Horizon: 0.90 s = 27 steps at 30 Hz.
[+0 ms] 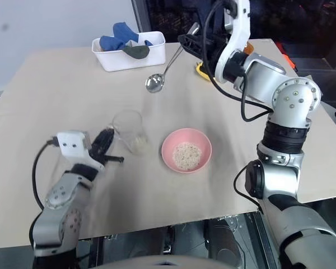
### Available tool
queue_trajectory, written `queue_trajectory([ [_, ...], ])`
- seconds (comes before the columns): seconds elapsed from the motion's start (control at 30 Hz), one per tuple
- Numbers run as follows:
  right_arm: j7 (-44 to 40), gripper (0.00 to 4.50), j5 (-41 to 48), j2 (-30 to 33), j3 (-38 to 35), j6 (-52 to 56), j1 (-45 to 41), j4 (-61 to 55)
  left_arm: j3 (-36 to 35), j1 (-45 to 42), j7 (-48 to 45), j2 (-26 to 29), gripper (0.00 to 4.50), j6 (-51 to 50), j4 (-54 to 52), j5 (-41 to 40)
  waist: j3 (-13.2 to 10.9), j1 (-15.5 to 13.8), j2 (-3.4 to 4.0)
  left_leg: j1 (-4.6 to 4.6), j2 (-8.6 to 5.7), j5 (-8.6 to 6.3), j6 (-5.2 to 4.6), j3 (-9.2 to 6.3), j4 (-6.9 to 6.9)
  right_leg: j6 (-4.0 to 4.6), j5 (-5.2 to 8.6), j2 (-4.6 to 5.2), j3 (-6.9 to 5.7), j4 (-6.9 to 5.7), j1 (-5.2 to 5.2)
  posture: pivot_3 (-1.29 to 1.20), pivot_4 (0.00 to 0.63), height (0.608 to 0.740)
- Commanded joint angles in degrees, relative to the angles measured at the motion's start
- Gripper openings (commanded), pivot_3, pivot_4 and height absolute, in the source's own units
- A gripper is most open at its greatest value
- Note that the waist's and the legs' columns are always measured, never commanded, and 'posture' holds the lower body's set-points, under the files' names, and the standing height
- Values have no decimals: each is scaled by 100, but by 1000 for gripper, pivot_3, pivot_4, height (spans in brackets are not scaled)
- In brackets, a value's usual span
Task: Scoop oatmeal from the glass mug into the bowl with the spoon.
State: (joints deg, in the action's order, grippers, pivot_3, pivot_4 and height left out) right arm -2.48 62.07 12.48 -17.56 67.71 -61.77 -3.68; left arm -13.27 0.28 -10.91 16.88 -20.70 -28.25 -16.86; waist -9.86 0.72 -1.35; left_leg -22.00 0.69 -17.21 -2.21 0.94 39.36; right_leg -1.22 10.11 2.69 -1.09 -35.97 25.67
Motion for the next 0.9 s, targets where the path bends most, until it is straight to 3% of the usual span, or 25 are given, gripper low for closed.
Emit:
queue_trajectory([
  [0.03, -163, 0, 224, 11, 59, -42, -234, -219, -117, -477, 51, 220, 77, 159, 113, 199, 0, 5, 0, 2, 0, 0, 0, 4, 0, 0, 0, 1, 3, 0, -1, 0, 150, 740],
  [0.17, -400, 0, 116, -3, 290, -217, -452, -107, 160, -1191, 91, 474, 77, 243, 727, 669, -1, 9, 1, 0, -9, 0, 0, 6, 0, -1, 0, 0, 4, 1, 2, 0, 150, 740],
  [0.4, -702, 0, -291, 126, 623, -490, -485, -153, 459, -1663, 96, 389, 77, 444, 1061, 1014, 0, 3, 1, -17, -3, 3, 6, 3, -2, -2, 0, 6, -4, 10, 11, 0, 150, 740],
  [0.73, -1835, 0, -2446, 831, 2693, -1687, 120, -957, 849, -2179, -56, 203, 77, 723, 1268, 1182, 0, -4, 1, -28, -6, 5, 10, -5, -1, -3, 0, 15, -19, 13, 16, 0, 150, 740],
  [0.9, -2082, 0, -2774, 653, 2906, -1837, 311, -861, 1045, -2410, -159, 173, 77, 1078, 1723, 1333, -1, -3, 0, -23, -8, 3, 6, -8, 1, -3, -1, 15, -22, 6, 15, 0, 150, 740],
])
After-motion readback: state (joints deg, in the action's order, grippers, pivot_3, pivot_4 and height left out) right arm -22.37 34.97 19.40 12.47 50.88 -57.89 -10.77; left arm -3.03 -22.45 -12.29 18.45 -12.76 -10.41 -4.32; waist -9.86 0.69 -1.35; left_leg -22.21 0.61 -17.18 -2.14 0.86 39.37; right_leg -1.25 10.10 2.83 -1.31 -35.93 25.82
